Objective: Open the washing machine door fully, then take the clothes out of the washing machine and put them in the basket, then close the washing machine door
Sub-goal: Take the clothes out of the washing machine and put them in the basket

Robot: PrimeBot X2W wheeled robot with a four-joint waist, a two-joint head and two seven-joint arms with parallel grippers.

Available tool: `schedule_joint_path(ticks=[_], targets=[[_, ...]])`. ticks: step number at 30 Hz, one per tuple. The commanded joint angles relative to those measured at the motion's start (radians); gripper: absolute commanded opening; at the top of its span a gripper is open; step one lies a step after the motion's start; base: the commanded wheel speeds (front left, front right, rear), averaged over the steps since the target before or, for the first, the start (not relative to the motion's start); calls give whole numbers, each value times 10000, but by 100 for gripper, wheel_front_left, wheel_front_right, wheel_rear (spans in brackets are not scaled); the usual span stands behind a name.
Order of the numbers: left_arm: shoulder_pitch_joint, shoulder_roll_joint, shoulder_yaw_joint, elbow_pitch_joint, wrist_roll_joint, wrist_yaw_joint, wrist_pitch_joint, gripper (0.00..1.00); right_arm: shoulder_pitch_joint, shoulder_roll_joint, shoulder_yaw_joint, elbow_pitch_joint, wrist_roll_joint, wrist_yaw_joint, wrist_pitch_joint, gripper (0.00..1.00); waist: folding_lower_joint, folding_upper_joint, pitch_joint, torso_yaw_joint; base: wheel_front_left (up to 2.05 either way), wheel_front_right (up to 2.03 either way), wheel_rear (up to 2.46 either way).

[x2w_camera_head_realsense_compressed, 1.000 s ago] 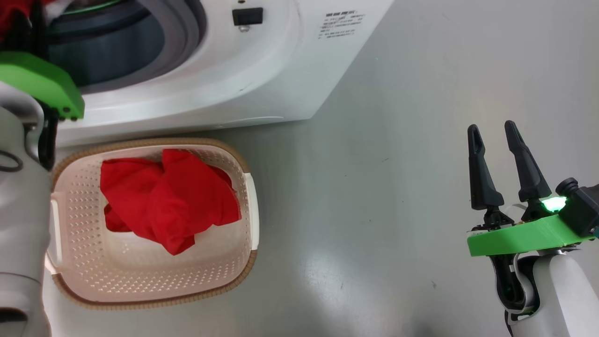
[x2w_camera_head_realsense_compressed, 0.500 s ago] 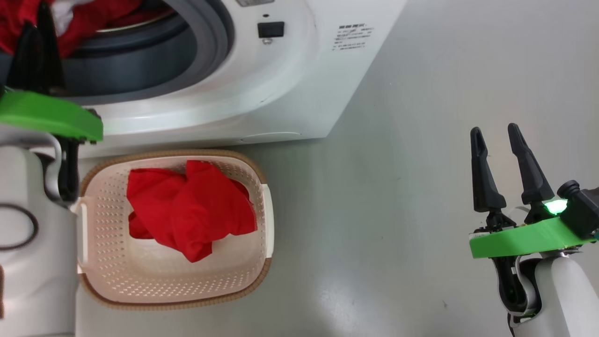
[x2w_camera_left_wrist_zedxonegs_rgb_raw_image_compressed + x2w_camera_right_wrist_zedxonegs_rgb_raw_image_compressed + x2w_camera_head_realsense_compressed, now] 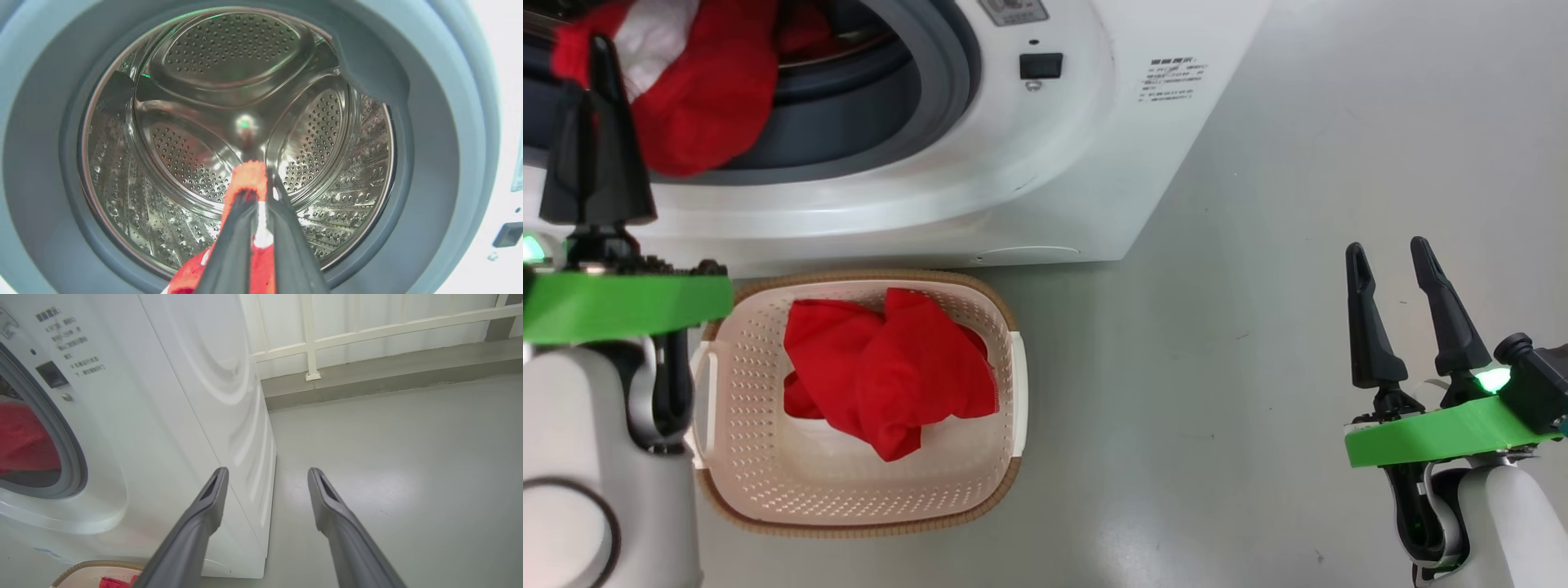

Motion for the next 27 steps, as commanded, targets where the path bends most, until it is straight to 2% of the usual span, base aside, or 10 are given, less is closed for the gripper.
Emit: schedule_joint_path(ticks=[1,5,19,22,27], targets=[[322,274,265,-645,101,6,-45,0,197,16,261,-226,-90,65,-63,100,0,0,-6,25,0,0,0],[868,79,372,-1973,33,5,-45,0,185,16,253,-221,-125,65,-63,100,0,0,-22,45,0,0,0],[1922,-236,752,-5079,-110,6,-45,0,174,16,303,-211,-107,65,-63,100,0,0,-51,7,0,0,0],[2189,-240,620,-5428,-328,78,-45,0,161,16,301,-226,-96,65,-63,100,0,0,-12,8,0,0,0],[2644,-242,398,-4970,-468,158,-45,0,122,16,319,-228,-84,65,-63,100,0,0,68,-3,0,0,0]])
